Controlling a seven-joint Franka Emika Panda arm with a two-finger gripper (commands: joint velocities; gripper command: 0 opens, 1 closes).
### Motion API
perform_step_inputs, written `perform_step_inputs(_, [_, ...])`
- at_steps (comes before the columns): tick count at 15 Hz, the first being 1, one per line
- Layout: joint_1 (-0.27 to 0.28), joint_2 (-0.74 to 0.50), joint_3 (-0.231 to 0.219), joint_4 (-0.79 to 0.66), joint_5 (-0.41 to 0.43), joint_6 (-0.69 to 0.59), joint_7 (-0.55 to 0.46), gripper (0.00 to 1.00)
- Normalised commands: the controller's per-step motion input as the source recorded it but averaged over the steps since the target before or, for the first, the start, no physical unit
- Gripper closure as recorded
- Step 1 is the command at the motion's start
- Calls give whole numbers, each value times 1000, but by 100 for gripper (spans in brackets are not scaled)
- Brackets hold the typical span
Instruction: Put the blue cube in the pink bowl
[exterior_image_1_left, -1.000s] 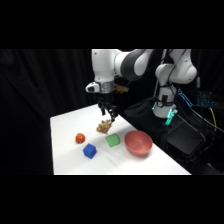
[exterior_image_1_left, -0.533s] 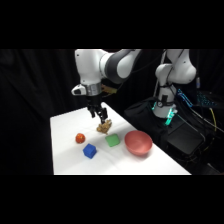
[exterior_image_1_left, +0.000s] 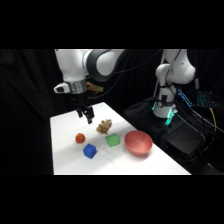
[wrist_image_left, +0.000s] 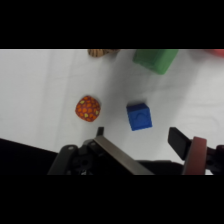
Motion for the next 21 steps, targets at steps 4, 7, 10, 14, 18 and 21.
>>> perform_step_inputs(4, [-115,335,139,521,18,-169,-312,0])
perform_step_inputs(7, [-110,280,164,362,50,-72,-304,0])
perform_step_inputs(10, [-104,239,140,271,13,-17,-308,0])
perform_step_inputs(14, [-86,178,107,194,-56,59,-258,0])
perform_step_inputs(18, [-85,126,92,85,-62,186,-170,0])
perform_step_inputs(21, [-79,84,92,-19,-56,276,-84,0])
